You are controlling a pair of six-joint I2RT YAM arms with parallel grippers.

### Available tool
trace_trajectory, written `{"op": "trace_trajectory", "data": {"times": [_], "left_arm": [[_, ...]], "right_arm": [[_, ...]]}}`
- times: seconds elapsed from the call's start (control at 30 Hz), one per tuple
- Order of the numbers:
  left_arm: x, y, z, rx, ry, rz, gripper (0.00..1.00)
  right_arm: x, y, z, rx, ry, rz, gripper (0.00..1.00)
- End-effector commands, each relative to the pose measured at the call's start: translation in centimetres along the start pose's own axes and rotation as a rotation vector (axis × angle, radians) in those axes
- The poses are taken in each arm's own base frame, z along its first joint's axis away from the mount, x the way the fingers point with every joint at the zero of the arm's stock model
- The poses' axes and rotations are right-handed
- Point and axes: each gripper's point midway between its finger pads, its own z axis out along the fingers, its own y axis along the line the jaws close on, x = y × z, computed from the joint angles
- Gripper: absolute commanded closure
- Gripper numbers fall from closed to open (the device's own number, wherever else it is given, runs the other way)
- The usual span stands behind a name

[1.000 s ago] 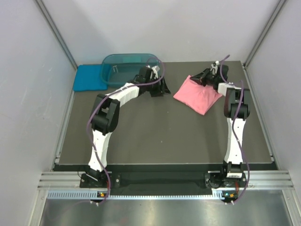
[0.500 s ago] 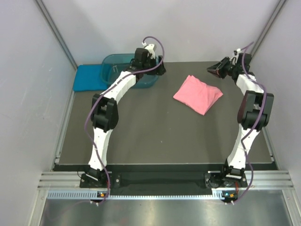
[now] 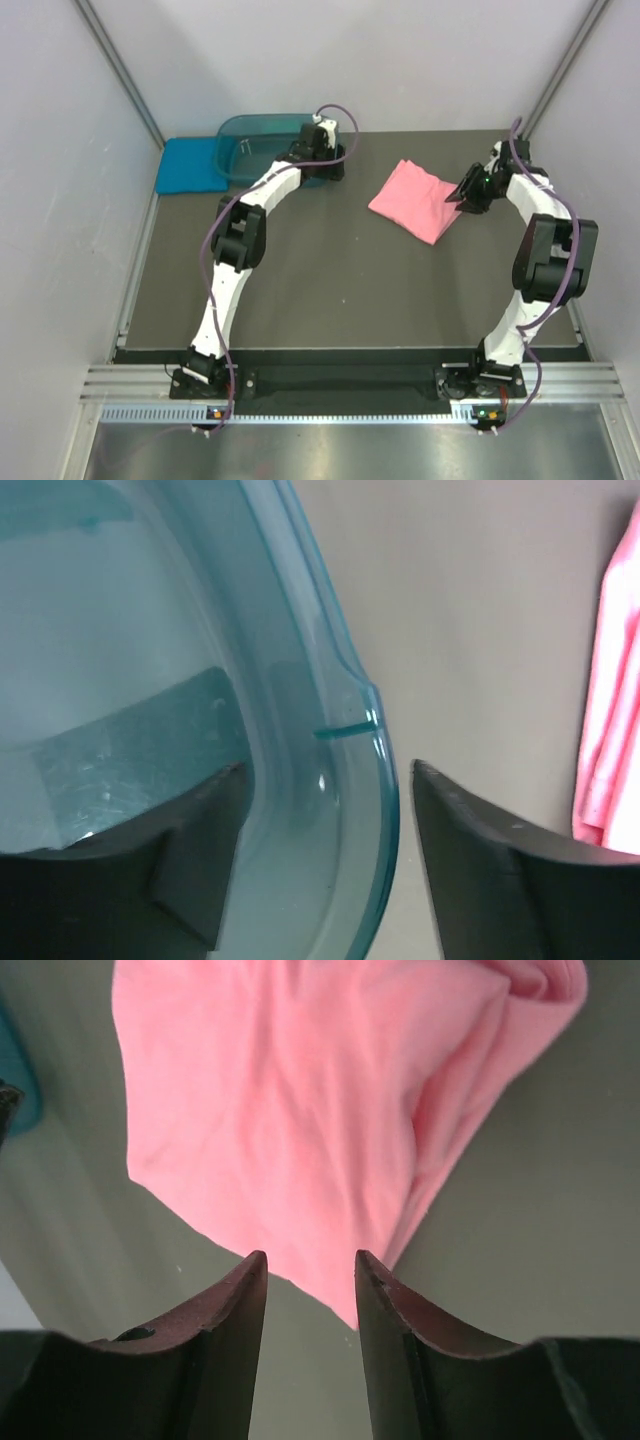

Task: Fold and stack the t-shirts
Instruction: Fold the tshirt

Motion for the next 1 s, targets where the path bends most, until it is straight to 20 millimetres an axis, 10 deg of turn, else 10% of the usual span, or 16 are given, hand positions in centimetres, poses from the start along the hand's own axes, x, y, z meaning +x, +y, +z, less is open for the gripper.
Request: {"op": "trace_trajectory", "data": {"times": [0.0,0.47,0.97], "left_arm": [[-1.3,-0.2,-0.8,-0.002,-0.028,0.043,0.32],[-1.2,-2.3,-2.8,-0.034,-0.002,0.115,1.0],[-2.1,-7.1,-5.9,-0.02,-0.029,0.201,1.0]], "right_arm": [[-0.2,1.0,-3.3,0.029,-0.062,-0.066,0.59],[1.4,1.1,-5.0,0.042,-0.042,-0.074,0.57],[1.2,3.7,-5.1,-0.002,-0.038,-0.093,0.56]]}}
